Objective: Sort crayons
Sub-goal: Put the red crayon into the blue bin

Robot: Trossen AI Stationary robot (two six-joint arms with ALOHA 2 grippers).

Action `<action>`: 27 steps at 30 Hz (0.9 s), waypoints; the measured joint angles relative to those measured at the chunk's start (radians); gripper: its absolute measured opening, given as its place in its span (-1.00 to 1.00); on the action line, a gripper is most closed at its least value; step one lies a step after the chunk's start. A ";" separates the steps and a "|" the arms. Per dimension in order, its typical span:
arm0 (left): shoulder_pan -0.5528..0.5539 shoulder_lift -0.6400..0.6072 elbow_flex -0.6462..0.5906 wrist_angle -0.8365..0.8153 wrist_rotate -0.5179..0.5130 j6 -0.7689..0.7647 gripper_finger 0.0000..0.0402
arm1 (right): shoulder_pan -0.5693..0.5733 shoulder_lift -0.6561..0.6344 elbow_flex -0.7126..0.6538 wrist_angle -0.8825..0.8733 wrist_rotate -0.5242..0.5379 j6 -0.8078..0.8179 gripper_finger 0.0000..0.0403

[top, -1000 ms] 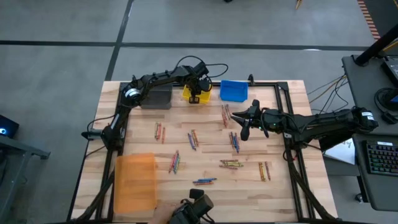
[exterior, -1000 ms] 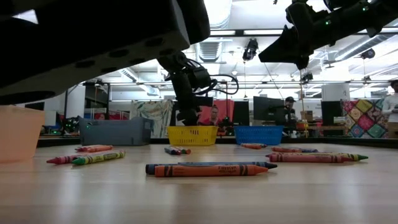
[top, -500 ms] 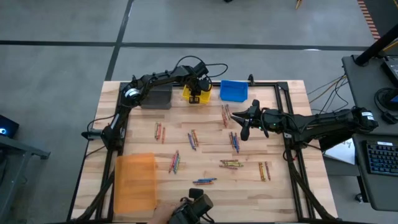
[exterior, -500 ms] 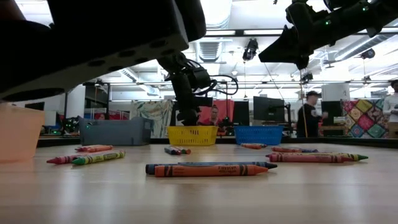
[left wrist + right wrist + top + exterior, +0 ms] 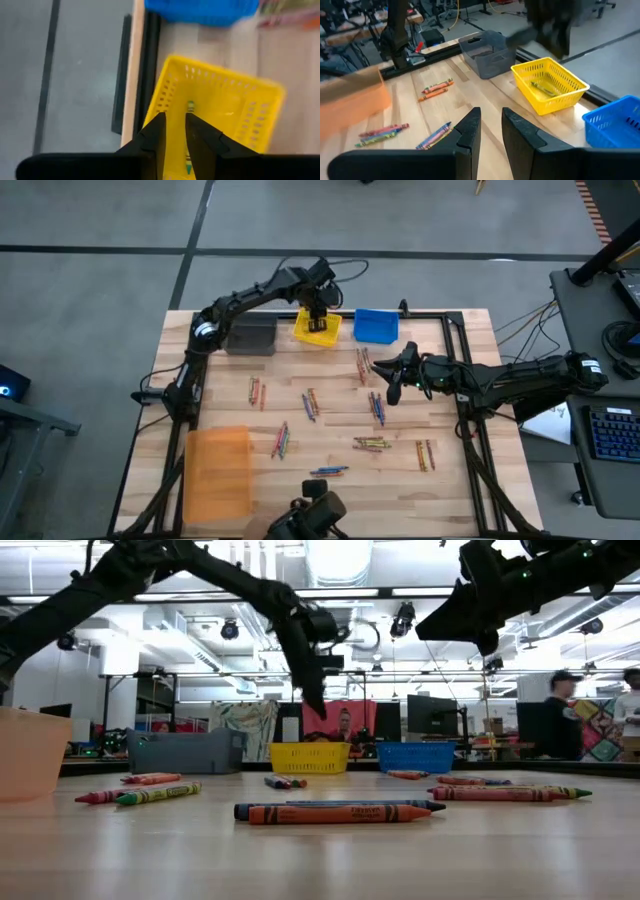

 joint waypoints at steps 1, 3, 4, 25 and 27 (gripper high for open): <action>0.000 -0.010 0.021 -0.015 0.025 -0.021 -0.75 | 0.000 0.000 0.004 -0.002 0.000 0.014 -0.66; 0.000 -0.041 0.041 -0.027 0.077 -0.066 -0.77 | 0.000 0.007 0.019 0.001 0.000 0.038 -0.66; 0.000 -0.060 0.044 -0.027 0.096 -0.090 -0.79 | 0.000 0.012 0.028 0.001 0.000 0.045 -0.66; -0.203 -0.826 -0.743 0.558 0.126 -0.449 -0.81 | 0.000 0.253 0.321 -0.416 -0.016 0.290 -0.66; -0.234 -0.890 -0.822 0.637 0.122 -0.490 -0.81 | 0.000 0.267 0.335 -0.446 -0.043 0.307 -0.66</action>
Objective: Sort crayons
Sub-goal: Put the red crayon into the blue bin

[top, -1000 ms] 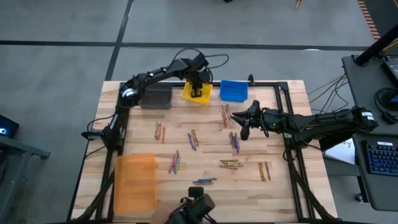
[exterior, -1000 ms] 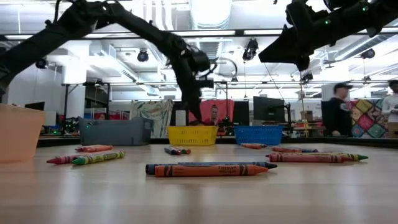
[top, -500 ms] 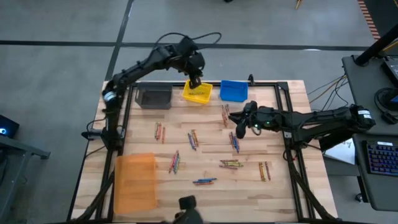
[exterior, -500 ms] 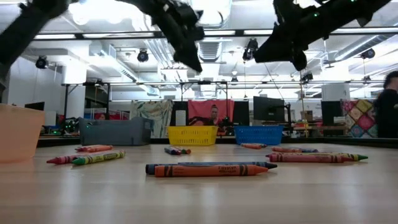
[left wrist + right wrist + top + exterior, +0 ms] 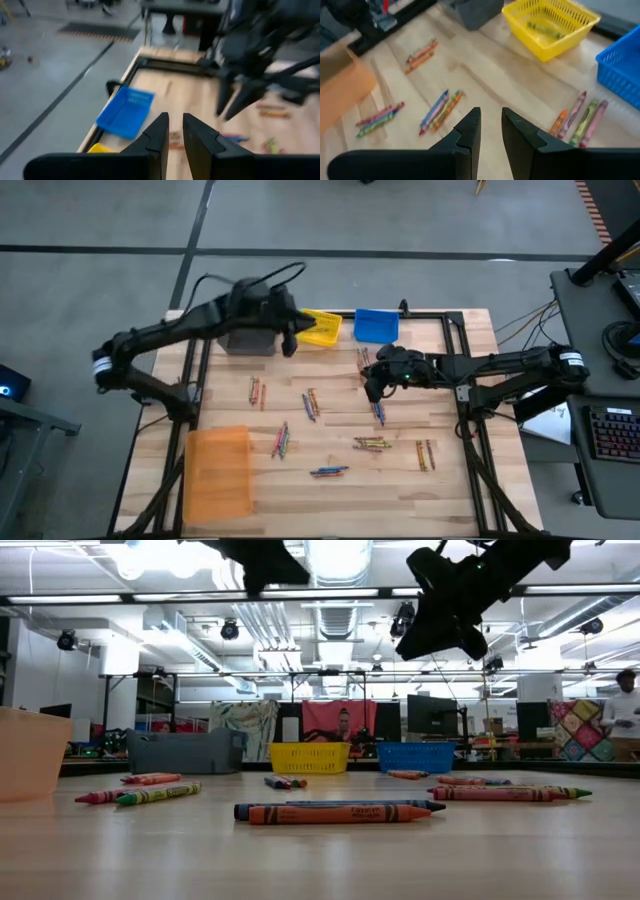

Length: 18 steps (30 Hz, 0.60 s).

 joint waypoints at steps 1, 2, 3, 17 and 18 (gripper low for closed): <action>-0.017 -0.028 -0.035 0.032 -0.001 -0.019 -0.81 | 0.000 0.007 0.008 -0.018 -0.018 0.010 -0.66; -0.037 -0.058 -0.075 0.070 -0.010 -0.042 -0.81 | 0.000 0.016 0.015 -0.038 -0.034 0.024 -0.66; -0.055 -0.083 -0.111 0.104 -0.017 -0.064 -0.81 | 0.000 0.024 0.023 -0.060 -0.050 0.039 -0.66; -0.324 -0.287 -0.402 0.251 -0.321 -0.229 -0.81 | 0.035 0.210 0.142 -0.477 -0.204 0.163 -0.66; -0.335 -0.291 -0.406 0.251 -0.330 -0.229 -0.81 | 0.043 0.224 0.157 -0.526 -0.204 0.176 -0.66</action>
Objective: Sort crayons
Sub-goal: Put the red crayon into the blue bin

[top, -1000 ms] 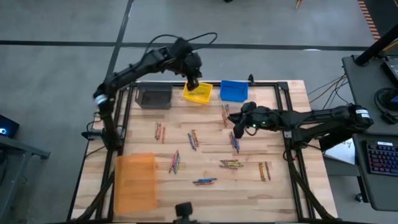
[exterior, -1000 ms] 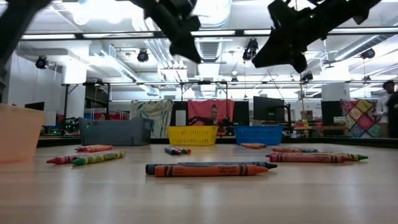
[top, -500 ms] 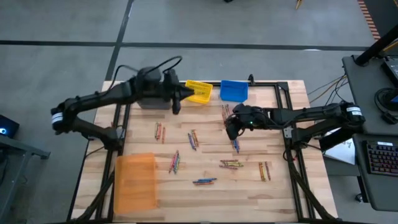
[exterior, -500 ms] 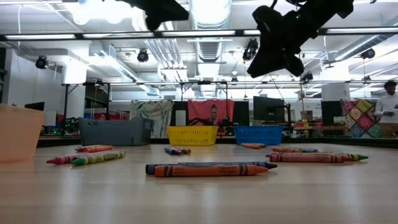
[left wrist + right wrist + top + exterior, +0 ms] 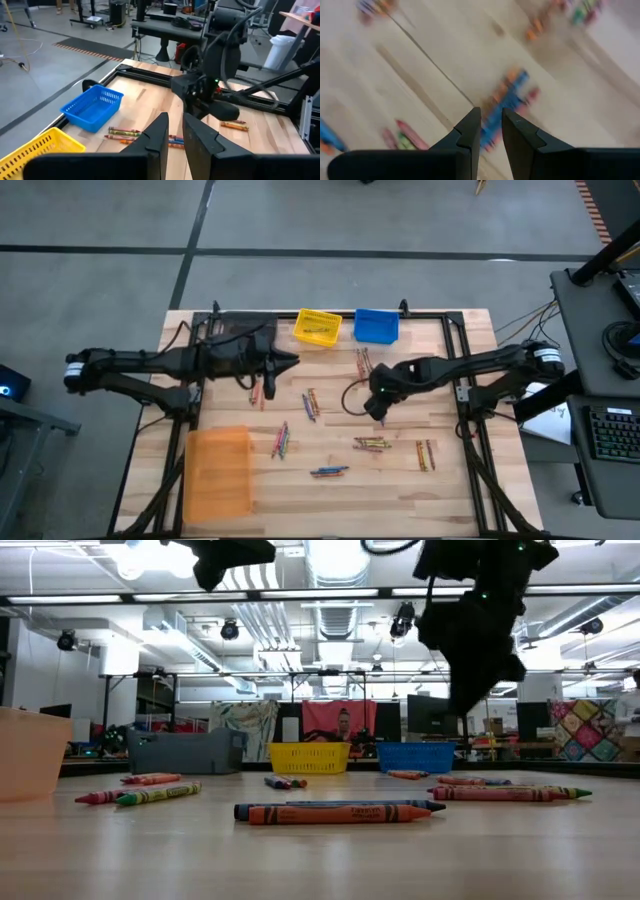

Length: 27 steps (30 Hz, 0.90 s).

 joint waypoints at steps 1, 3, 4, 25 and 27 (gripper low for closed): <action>-0.007 -0.003 -0.002 0.001 -0.001 0.001 -0.81 | 0.010 0.014 0.015 -0.046 0.000 0.010 -0.66; -0.014 -0.006 -0.004 0.000 -0.002 0.011 -0.81 | 0.030 0.038 0.044 -0.132 0.000 0.042 -0.66; -0.015 -0.007 -0.004 0.001 -0.002 0.018 -0.81 | 0.039 0.049 0.057 -0.171 -0.001 0.055 -0.66; -0.014 -0.005 -0.004 0.011 -0.064 0.172 -0.81 | 0.391 -0.036 -0.065 -0.359 -0.339 0.581 -0.66; -0.014 -0.005 -0.004 0.010 -0.097 0.185 -0.81 | 0.428 -0.056 -0.084 -0.358 -0.339 0.649 -0.66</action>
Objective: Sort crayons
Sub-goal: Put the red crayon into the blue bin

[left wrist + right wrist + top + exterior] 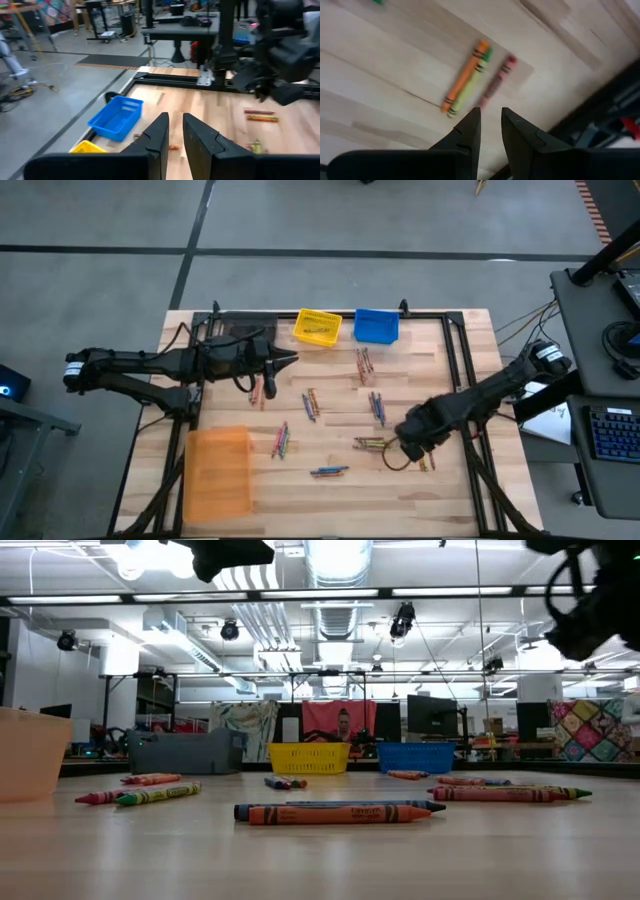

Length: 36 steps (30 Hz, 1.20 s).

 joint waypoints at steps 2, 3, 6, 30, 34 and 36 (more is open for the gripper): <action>0.000 0.000 0.000 0.000 -0.025 0.004 -0.81 | 0.030 -0.018 -0.022 0.000 0.002 0.052 -0.66; 0.000 0.000 0.000 0.000 -0.034 0.005 -0.81 | 0.045 -0.025 -0.030 0.000 0.010 0.077 -0.66; 0.000 0.000 0.000 0.001 -0.045 0.021 -0.81 | 0.078 -0.042 -0.051 0.001 0.038 0.133 -0.66; 0.002 0.000 0.000 0.006 -0.062 0.030 -0.81 | 0.095 -0.045 -0.165 0.173 0.064 0.202 -0.15; 0.002 0.000 0.000 0.008 -0.063 0.030 -0.81 | 0.095 -0.045 -0.194 0.196 0.064 0.211 -0.15; 0.002 0.000 0.000 0.009 -0.063 0.030 -0.81 | 0.095 -0.045 -0.203 0.204 0.064 0.212 -0.15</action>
